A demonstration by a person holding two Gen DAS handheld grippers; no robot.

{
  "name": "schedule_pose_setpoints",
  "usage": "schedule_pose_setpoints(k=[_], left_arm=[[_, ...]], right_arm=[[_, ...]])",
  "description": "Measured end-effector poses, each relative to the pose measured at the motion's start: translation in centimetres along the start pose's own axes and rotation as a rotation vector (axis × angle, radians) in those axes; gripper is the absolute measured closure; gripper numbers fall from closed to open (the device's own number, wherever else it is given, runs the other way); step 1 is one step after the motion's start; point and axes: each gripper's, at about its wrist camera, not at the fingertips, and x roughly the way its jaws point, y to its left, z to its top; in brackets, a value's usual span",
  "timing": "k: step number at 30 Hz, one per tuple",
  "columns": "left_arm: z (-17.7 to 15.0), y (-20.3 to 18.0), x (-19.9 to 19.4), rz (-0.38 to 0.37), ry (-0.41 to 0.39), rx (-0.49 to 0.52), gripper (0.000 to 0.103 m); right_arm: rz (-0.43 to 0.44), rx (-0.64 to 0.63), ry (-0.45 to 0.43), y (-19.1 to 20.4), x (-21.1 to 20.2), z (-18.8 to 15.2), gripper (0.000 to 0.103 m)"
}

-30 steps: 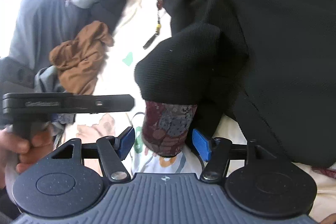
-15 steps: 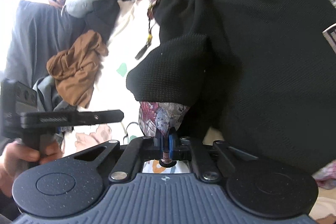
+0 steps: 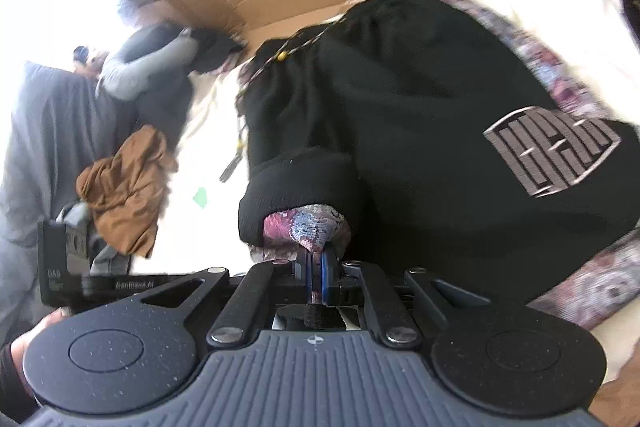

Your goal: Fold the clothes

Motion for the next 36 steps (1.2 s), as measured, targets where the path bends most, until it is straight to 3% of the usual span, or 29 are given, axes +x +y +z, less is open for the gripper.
schedule_pose_setpoints(k=[9, 18, 26, 33, 36], left_arm=[[-0.2, -2.7, 2.3, -0.010, 0.040, 0.060, 0.072], [-0.7, -5.9, 4.8, -0.057, 0.093, 0.112, 0.070], [-1.2, -7.1, 7.2, -0.088, 0.155, 0.064, 0.070], [-1.4, -7.9, 9.1, -0.028, 0.197, 0.017, 0.070], [-1.3, -7.8, 9.4, -0.048, 0.202, -0.032, 0.070]], right_arm=[[-0.114, 0.018, -0.093, -3.9, -2.8, 2.1, 0.101], [-0.216, 0.018, -0.126, -6.3, -3.7, 2.3, 0.101], [-0.261, 0.020, -0.133, -7.7, -3.7, 2.1, 0.101], [-0.258, 0.020, -0.130, -8.0, -3.7, 1.9, 0.101], [-0.260, 0.019, -0.126, -8.1, -3.6, 1.8, 0.101]])
